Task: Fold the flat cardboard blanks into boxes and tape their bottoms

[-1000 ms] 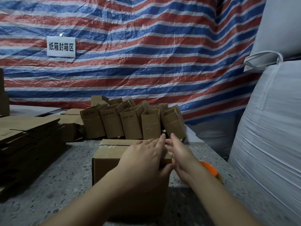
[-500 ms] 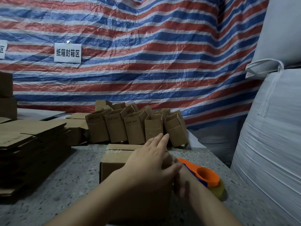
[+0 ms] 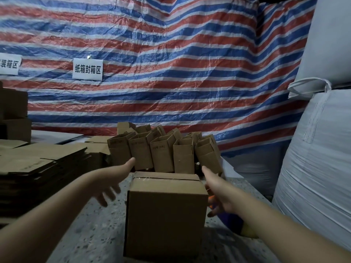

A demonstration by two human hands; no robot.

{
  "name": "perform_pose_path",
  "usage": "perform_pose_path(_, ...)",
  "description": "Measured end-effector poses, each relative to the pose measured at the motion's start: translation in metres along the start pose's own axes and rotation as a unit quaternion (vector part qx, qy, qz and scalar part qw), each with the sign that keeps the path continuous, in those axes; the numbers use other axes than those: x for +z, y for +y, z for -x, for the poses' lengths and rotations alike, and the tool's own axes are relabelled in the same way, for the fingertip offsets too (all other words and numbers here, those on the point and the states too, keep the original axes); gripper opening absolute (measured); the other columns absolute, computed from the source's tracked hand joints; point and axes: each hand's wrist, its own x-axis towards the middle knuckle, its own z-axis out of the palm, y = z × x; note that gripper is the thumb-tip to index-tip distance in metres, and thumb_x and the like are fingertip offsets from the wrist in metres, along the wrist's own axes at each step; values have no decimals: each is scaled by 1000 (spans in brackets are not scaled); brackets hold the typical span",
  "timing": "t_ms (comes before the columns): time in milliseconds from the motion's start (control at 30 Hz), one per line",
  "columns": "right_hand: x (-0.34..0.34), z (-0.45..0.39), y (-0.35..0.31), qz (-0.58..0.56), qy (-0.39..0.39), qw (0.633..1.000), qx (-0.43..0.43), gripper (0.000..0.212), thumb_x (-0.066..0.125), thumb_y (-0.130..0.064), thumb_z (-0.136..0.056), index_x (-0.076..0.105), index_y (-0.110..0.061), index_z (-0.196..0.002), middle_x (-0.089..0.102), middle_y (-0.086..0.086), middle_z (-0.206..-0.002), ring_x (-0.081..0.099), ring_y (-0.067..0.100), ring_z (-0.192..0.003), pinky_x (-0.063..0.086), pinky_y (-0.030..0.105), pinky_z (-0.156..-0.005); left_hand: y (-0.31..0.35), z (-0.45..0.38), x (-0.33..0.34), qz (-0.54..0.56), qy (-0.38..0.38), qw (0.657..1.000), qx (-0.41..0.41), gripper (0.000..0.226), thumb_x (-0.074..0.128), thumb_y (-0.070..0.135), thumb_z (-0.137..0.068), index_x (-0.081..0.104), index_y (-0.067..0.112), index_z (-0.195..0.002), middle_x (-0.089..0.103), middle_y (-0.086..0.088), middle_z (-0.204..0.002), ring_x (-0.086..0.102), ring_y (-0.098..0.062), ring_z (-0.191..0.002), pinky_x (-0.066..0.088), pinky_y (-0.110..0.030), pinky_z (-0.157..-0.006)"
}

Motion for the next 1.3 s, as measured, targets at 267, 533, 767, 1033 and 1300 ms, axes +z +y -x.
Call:
perform_pose_path(267,3,1,-8,51,-71,995,52,94,20,-86,-87,62,-9,-122,69,21,-111,67,36,-97,57,50,-87,-21,-12,8,56,-148,987,-41,104,12,85,-84,64,2,-118,74,-22,-100,73,-39,-91,60,-46,-78)
perform_pose_path(533,-1,7,-18,-135,-53,986,-84,60,29,-70,-99,58,-18,-108,61,10,-119,57,31,-116,48,54,-97,-14,-8,-5,226,-152,957,101,72,28,78,-88,58,24,-125,65,-19,-123,66,-39,-107,56,-53,-84)
perform_pose_path(767,21,-17,9,-139,69,946,-284,63,70,-16,-94,38,-24,-148,45,1,-148,46,14,-121,48,35,-93,-11,-12,20,333,-58,927,164,59,43,68,-88,50,28,-132,56,-11,-126,58,-34,-112,52,-48,-86)
perform_pose_path(1033,44,-43,56,-126,124,930,-322,71,71,-8,-91,39,-29,-150,45,-9,-141,43,15,-137,47,45,-109,-36,-25,65,354,49,911,204,76,57,62,-76,46,22,-140,54,-3,-134,51,-24,-122,41,-45,-106)
perform_pose_path(1300,75,-54,90,-171,161,933,-271,73,79,-25,-86,41,-29,-148,40,-5,-151,40,22,-139,45,53,-109,-48,-47,98,429,118,884,146,37,35,50,-103,64,26,-106,63,-4,-118,56,-20,-106,43,-44,-102)
